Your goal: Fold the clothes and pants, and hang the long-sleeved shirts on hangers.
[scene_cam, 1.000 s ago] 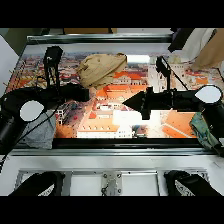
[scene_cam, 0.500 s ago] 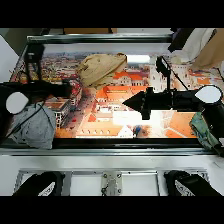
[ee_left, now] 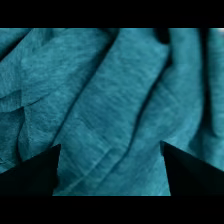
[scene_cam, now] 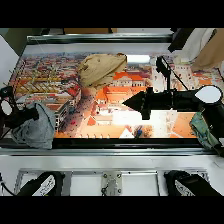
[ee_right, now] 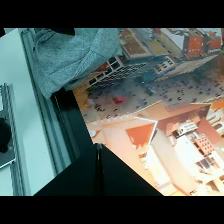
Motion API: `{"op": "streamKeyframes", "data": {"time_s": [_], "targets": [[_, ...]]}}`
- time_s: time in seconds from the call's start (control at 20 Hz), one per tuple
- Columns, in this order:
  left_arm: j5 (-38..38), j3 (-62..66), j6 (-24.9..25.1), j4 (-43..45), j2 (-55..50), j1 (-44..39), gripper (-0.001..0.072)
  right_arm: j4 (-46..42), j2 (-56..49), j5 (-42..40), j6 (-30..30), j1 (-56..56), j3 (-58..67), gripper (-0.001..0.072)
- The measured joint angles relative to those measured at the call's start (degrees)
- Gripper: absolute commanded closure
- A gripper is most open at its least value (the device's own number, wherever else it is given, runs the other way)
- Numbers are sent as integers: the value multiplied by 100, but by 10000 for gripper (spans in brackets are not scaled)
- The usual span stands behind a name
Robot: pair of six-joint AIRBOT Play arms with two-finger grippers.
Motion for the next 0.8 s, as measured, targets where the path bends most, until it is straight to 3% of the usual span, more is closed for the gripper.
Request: {"op": "streamKeyframes", "data": {"time_s": [0.05, 0.1, 0.2, 0.5, 0.8], "targets": [[22, -61, 2, -2, -149, 101, 44, -2, 0, 0, 0, 0, 0, 689], [37, -109, 2, -24, -275, 164, 202, 0, 0, 0, 0, 0, 0, 688], [55, -155, 7, -61, -420, 249, 691, 0, 0, 0, 0, 0, 0, 688], [-205, 306, 566, -1108, 299, -131, 691, 264, -2, 4, 2, 2, 0, 688], [-393, 1071, 726, -2177, 1399, -2573, 692, 1032, 0, 264, -11, -76, 0, 688]]}}
